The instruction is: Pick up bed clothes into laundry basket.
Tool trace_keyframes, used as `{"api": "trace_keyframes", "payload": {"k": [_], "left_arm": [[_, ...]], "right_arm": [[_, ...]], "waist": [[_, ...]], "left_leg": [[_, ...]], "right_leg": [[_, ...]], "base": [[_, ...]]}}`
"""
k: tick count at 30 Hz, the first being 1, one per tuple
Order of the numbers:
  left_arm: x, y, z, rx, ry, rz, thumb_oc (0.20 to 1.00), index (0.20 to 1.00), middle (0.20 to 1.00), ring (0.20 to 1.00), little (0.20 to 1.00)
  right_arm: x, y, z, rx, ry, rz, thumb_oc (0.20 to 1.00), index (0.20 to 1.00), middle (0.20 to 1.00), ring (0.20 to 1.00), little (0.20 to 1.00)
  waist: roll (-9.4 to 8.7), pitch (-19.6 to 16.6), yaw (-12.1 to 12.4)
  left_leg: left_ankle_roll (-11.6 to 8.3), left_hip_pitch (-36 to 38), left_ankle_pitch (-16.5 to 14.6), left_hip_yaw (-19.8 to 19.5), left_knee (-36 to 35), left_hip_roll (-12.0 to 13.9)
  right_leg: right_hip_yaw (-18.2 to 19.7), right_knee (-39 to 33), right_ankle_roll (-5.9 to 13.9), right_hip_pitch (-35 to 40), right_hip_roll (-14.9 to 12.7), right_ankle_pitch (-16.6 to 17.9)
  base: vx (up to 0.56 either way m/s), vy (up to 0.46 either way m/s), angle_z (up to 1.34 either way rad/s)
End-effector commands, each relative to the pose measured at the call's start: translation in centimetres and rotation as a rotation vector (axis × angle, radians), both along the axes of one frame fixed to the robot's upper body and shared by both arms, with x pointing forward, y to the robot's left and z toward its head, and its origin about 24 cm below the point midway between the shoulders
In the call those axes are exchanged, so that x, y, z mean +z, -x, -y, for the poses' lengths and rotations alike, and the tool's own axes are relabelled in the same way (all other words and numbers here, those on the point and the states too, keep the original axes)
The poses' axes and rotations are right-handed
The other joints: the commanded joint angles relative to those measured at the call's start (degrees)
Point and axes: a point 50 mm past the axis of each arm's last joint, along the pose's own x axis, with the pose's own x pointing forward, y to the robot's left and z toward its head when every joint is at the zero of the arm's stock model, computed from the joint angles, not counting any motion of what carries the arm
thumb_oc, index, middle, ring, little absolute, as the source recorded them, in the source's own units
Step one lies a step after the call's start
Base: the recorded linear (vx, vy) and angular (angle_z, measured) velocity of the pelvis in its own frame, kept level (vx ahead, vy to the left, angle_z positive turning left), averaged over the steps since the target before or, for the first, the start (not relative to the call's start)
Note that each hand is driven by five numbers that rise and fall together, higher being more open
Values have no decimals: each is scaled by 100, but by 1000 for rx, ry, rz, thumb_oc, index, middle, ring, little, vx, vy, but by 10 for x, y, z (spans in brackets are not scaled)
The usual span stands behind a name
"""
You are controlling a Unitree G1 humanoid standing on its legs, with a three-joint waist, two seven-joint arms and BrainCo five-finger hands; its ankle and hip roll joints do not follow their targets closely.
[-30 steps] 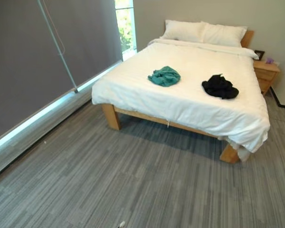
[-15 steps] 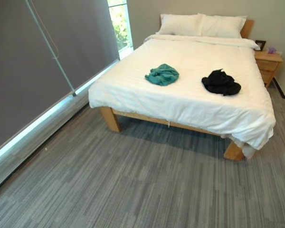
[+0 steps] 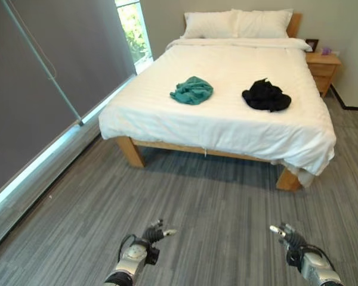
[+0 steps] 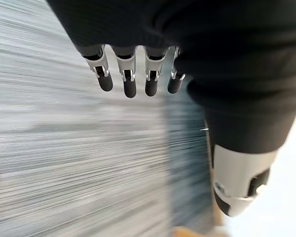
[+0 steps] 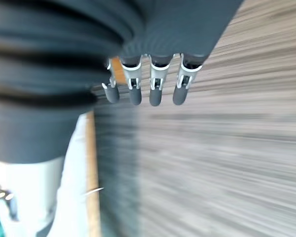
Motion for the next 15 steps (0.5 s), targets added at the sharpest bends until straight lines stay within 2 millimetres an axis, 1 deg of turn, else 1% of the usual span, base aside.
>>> {"api": "trace_keyframes", "payload": {"k": [1,2,3,4,6,7,8,10,12,15], "left_arm": [[28,-10,-19,45,6,181,1000,1000,1000,1000,1000],[34,-12,-17,62,35,219,1000,1000,1000,1000,1000],[34,-12,-18,62,35,218,1000,1000,1000,1000,1000],[49,-17,-14,83,88,316,1000,1000,1000,1000,1000],[50,-16,-16,96,84,322,1000,1000,1000,1000,1000],[55,-17,-15,107,106,350,1000,1000,1000,1000,1000],[56,-15,-15,129,120,369,1000,1000,1000,1000,1000],[55,-14,-14,137,123,366,1000,1000,1000,1000,1000],[59,-14,-14,123,102,387,1000,1000,1000,1000,1000],[56,-8,-12,133,119,373,1000,1000,1000,1000,1000]], "right_arm": [[31,-11,1,21,62,217,1000,1000,1000,1000,1000],[36,-12,0,11,58,252,1000,1000,1000,1000,1000],[36,-12,-1,11,58,251,1000,1000,1000,1000,1000],[50,-16,-8,72,111,330,1000,1000,1000,1000,1000],[50,-13,-8,75,121,332,1000,1000,1000,1000,1000],[51,-12,-9,81,123,342,1000,1000,1000,1000,1000],[47,-6,-11,73,106,330,1000,1000,1000,1000,1000],[44,-5,-15,76,90,324,1000,1000,1000,1000,1000],[38,0,-19,88,75,294,1000,1000,1000,1000,1000],[33,6,-24,106,52,269,1000,1000,1000,1000,1000]], "waist": [[-189,-167,47],[-187,-157,57],[-189,-159,56],[-191,-96,81],[-198,-87,84],[-208,-72,90],[-227,-41,102],[-240,-29,102],[-268,9,114],[-295,29,129]], "left_leg": [[-453,-28,645,-112,-197,234],[-447,-34,648,-119,-197,225],[-447,-32,648,-120,-197,224],[-436,-57,645,-143,-197,212],[-434,-60,643,-150,-197,210],[-429,-73,644,-156,-197,203],[-423,-95,639,-162,-197,192],[-421,-104,636,-160,-197,187],[-412,-119,625,-157,-197,177],[-397,-134,611,-153,-197,152]], "right_leg": [[126,-323,855,1,-723,923],[114,-316,860,4,-737,925],[114,-315,861,6,-738,924],[67,-296,875,1,-786,933],[59,-287,878,1,-798,935],[45,-277,881,-5,-808,938],[31,-270,884,-13,-825,941],[33,-267,887,-17,-834,944],[36,-265,891,-26,-847,952],[36,-266,905,-33,-867,962]], "base": [[0,0,0],[0,0,0],[0,0,0],[0,0,0],[0,0,0],[2,11,3],[-3,14,5],[1,10,5],[0,0,0],[0,0,0]]}}
